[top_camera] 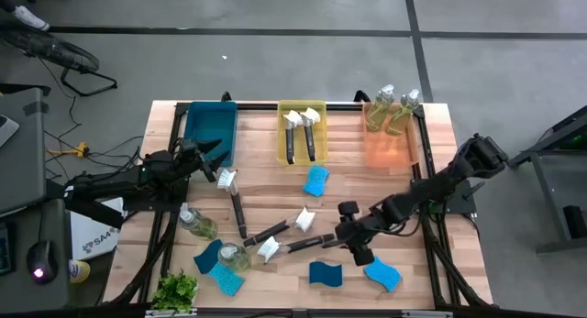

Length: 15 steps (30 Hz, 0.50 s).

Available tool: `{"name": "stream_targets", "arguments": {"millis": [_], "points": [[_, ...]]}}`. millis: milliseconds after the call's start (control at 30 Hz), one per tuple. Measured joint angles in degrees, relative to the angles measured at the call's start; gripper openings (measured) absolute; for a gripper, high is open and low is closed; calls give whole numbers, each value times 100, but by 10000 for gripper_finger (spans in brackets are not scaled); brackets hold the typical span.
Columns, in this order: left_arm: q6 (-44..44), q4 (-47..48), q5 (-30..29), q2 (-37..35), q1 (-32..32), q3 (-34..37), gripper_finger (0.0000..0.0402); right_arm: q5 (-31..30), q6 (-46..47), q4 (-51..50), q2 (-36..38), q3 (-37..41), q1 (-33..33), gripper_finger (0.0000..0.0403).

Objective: Pick & Place Kitchen Sink Supplies
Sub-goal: Put the black dishwashing brush into the yellow bin

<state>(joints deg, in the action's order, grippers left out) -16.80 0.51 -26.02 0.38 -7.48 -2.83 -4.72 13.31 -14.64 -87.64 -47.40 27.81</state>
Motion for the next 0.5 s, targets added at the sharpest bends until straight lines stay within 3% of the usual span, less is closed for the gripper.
{"name": "stream_targets", "arguments": {"millis": [233,500], "points": [[0,0,0,0,1,1,280,-624,-559,616,0,407,-13,206],[0,2,0,-1,0,0,280,-324,-953,999,-220,449,-85,206]]}}
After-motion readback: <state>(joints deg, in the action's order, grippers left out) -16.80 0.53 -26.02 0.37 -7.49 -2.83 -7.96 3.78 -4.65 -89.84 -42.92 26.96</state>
